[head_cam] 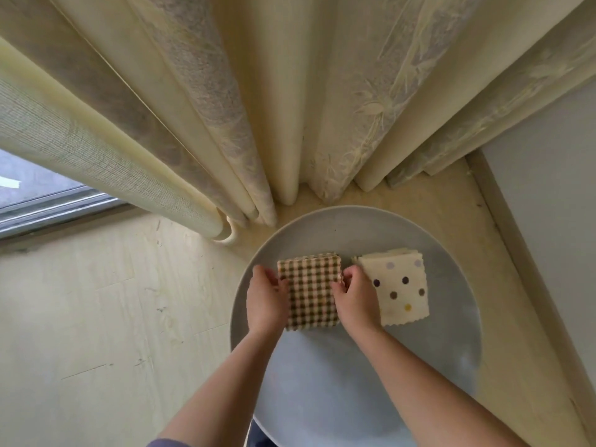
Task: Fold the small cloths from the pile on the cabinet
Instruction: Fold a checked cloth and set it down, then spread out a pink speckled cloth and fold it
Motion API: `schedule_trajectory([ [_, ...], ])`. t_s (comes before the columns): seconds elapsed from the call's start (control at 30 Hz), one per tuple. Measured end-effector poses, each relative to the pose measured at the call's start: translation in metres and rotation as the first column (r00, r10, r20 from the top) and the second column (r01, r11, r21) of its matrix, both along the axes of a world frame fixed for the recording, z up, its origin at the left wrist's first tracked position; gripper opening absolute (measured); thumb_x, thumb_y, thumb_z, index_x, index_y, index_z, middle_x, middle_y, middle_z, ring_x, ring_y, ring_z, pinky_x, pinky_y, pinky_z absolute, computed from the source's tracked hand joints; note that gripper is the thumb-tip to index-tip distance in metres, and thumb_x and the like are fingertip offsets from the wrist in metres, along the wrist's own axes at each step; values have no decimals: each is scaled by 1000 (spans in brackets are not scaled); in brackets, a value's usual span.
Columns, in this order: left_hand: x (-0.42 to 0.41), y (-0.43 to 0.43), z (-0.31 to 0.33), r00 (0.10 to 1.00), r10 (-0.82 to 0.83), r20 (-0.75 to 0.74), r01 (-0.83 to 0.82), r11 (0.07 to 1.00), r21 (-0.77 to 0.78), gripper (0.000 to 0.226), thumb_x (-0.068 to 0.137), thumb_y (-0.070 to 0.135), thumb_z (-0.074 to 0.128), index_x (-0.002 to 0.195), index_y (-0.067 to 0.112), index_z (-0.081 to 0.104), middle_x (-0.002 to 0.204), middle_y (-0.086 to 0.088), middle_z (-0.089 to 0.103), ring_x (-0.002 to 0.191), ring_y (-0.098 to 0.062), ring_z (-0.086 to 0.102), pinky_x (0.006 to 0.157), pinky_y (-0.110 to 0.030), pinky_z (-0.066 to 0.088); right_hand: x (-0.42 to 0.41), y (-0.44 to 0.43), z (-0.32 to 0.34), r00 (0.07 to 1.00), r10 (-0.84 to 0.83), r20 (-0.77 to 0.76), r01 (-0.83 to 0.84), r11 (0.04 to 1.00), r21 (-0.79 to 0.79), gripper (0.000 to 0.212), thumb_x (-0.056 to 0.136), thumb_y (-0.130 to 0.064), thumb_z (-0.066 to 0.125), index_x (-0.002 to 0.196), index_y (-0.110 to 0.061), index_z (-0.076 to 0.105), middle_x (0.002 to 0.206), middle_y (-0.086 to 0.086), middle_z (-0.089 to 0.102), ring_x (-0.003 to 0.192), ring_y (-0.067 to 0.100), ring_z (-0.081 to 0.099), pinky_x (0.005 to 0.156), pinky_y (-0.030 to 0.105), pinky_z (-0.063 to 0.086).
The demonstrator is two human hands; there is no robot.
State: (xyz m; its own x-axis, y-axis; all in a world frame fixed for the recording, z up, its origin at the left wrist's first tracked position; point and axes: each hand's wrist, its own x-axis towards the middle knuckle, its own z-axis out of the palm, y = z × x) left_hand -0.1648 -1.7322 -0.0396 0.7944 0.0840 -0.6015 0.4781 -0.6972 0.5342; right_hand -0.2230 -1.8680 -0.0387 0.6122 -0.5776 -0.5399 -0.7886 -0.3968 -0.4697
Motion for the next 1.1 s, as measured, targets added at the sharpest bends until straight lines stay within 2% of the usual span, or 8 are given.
schedule_trajectory([
  [0.07, -6, 9, 9, 933, -287, 219, 261, 955, 143, 19, 89, 19, 64, 102, 18, 51, 102, 7, 53, 88, -13, 54, 70, -26, 45, -9, 0, 8, 956, 283, 73, -257, 933, -252, 39, 81, -12, 74, 116, -15, 57, 118, 3, 58, 106, 23, 57, 81, 36, 52],
  [0.13, -10, 17, 18, 719, -597, 356, 529, 802, 277, 37, 77, 20, 76, 109, 18, 58, 109, 3, 59, 98, -19, 58, 81, -34, 50, -16, -2, 18, 827, 559, 53, -492, 767, -413, 60, 67, -10, 84, 122, -15, 60, 129, 4, 59, 120, 27, 57, 89, 41, 53],
  [0.2, -16, 21, 13, 561, -774, 292, 682, 633, 367, 63, 72, 26, 80, 129, 18, 55, 134, -1, 56, 125, -22, 53, 96, -43, 48, -18, -1, 15, 707, 703, -76, -668, 629, -397, 81, 66, -14, 86, 138, -14, 51, 148, 5, 47, 137, 27, 44, 106, 48, 44],
  [0.27, -15, 21, 5, 496, -861, 113, 780, 499, 376, 79, 89, 32, 64, 154, 17, 21, 162, -1, 16, 149, -18, 10, 117, -52, 20, -11, -3, 6, 604, 763, -232, -789, 530, -310, 91, 85, -19, 72, 156, -15, 16, 165, 4, 10, 152, 23, 8, 121, 52, 16],
  [0.33, -12, 18, -9, 452, -890, -54, 833, 400, 383, 80, 99, 31, 46, 153, 17, -12, 162, 0, -15, 146, -15, -18, 118, -54, -4, -4, -3, -8, 535, 763, -364, -845, 487, -222, 89, 96, -19, 57, 155, -15, -9, 164, 1, -12, 151, 18, -12, 122, 51, -1],
  [0.57, -13, 5, -28, 409, -889, -204, 849, 290, 441, 82, 101, 30, 40, 149, 12, -23, 159, -4, -27, 146, -20, -23, 118, -57, -8, 8, -4, -35, 458, 756, -468, -885, 436, -162, 80, 101, -23, 45, 154, -11, -14, 163, 2, -17, 151, 17, -13, 122, 49, -4],
  [0.83, -35, 39, 68, 500, -863, -78, 820, 443, 363, 82, 102, 41, 38, 142, 12, -28, 158, -6, -25, 147, -22, -18, 121, -52, 2, -19, 7, 66, 573, 749, -332, -818, 548, -174, 82, 101, -21, 47, 154, -14, -15, 162, 0, -21, 150, 17, -18, 122, 46, -6],
  [1.1, -103, 129, 251, 719, -685, 121, 635, 717, 287, 71, 102, 44, 37, 155, 16, 0, 164, 0, -5, 151, -18, -5, 122, -43, 9, -46, 74, 256, 613, 777, -142, -788, 587, -186, 78, 101, -32, 48, 157, -15, -3, 165, -1, -8, 152, 16, -7, 123, 45, 2],
])
